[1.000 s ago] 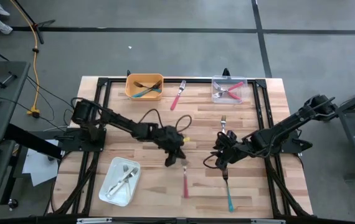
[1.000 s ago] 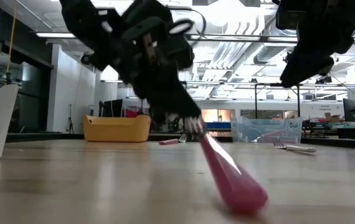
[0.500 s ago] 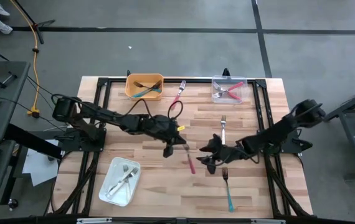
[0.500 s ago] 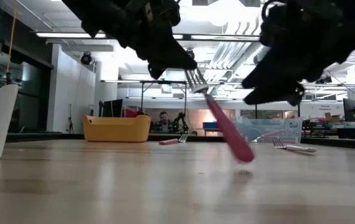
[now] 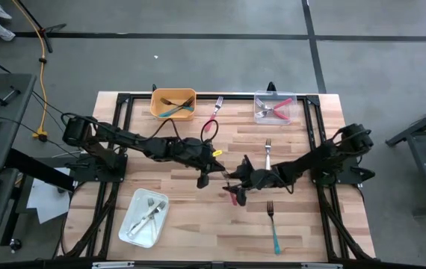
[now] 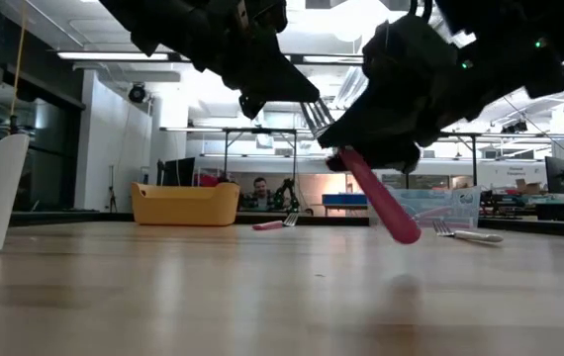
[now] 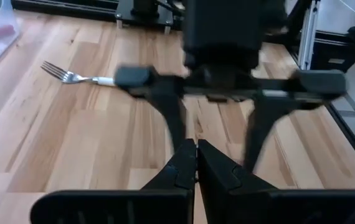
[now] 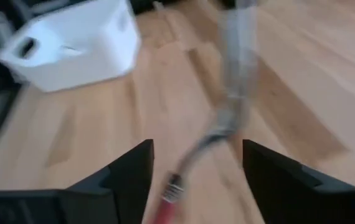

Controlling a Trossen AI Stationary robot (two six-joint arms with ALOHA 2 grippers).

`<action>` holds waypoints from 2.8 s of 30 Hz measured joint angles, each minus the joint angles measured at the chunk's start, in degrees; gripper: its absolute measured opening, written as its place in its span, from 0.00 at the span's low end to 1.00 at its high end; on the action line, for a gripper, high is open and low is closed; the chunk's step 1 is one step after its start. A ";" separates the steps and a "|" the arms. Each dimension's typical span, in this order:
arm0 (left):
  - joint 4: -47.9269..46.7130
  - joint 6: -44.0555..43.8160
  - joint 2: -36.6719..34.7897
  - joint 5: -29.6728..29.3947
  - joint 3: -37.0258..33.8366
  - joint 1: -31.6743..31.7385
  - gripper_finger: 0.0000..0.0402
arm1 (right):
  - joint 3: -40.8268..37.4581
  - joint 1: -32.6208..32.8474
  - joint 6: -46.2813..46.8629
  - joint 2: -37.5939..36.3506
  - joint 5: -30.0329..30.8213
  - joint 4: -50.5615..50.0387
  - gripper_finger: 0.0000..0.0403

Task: Sort silverware by color (type)
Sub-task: Put the pink fork into the transparent bin, then put the blue fork into the yellow bin

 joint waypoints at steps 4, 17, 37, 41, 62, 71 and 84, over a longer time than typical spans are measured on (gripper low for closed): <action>0.18 -0.24 -0.02 -0.08 0.03 0.01 0.00 | 0.01 -0.52 -0.89 2.03 -1.97 3.49 0.44; -1.74 -1.57 -1.83 -2.02 -2.03 -0.73 0.05 | 0.02 -2.17 -3.82 -1.76 -0.99 -5.80 0.09; 21.00 -5.61 -16.66 -16.21 -25.68 -4.63 0.21 | 10.60 -39.71 -42.36 -23.75 8.22 -56.32 0.06; 24.95 -6.69 -17.16 -16.44 -28.28 -4.63 0.21 | 11.50 -49.38 -51.31 -23.10 7.12 -56.79 0.06; 25.97 -7.08 -17.13 -16.39 -28.76 -4.69 0.21 | 10.40 -62.52 -58.87 -7.28 -0.17 -47.90 0.07; 25.96 -7.10 -17.13 -16.15 -28.75 -4.69 0.21 | 10.85 -62.43 -56.18 -6.64 6.81 -48.25 0.22; 25.93 -5.55 -17.11 -16.15 -28.74 -4.67 0.21 | 19.18 -54.37 -38.73 -7.20 5.23 -63.17 0.16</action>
